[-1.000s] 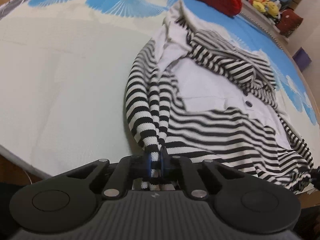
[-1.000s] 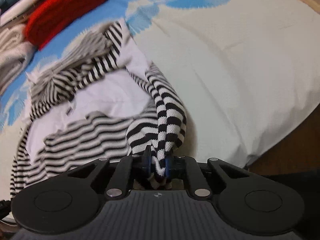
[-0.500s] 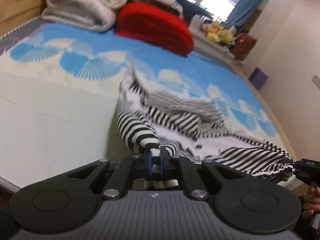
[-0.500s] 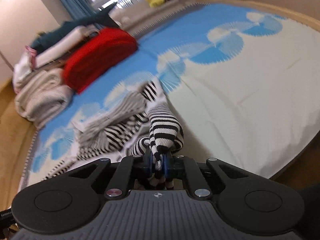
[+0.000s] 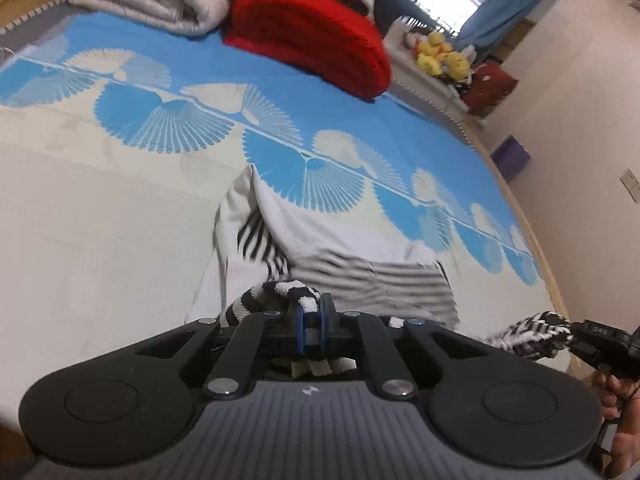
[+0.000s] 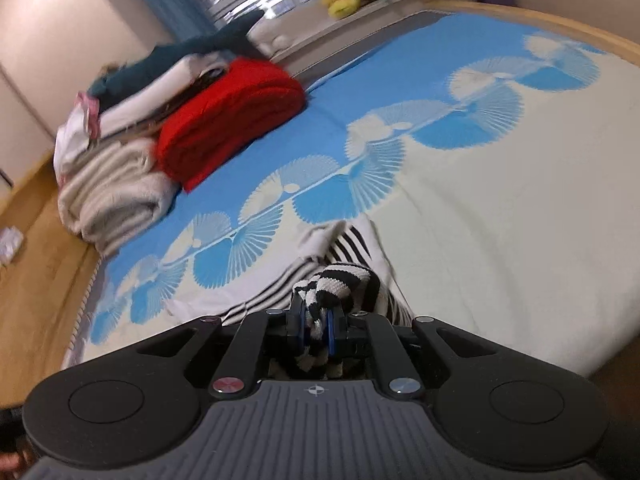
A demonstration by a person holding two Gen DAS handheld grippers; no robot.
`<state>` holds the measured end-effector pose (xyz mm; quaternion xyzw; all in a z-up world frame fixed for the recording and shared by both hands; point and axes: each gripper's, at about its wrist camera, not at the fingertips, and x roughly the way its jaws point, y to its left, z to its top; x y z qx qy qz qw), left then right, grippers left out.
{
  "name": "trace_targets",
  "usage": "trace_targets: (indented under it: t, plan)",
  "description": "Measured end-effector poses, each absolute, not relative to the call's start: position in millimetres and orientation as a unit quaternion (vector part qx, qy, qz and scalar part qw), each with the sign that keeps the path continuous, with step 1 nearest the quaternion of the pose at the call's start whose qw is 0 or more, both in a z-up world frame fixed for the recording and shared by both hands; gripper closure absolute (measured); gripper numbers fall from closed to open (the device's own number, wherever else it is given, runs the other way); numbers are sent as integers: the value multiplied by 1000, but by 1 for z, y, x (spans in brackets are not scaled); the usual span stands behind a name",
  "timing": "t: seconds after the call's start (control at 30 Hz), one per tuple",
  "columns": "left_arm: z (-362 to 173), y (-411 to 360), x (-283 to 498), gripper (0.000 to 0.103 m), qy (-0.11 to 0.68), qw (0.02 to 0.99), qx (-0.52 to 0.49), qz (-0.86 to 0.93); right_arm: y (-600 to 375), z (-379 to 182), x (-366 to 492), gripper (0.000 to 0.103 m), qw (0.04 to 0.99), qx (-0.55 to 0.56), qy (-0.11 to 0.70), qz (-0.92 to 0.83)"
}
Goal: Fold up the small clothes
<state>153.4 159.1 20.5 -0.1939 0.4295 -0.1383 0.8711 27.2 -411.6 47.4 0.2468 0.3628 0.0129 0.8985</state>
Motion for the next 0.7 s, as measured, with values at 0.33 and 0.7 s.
trace_targets:
  t: [0.33, 0.7]
  plan:
    - [-58, 194, 272, 86, 443, 827, -334, -90, -425, -52, 193, 83, 854, 268, 445, -5]
    - [-53, 164, 266, 62, 442, 859, -220, -135, -446, -38, 194, 66, 872, 288, 394, -39]
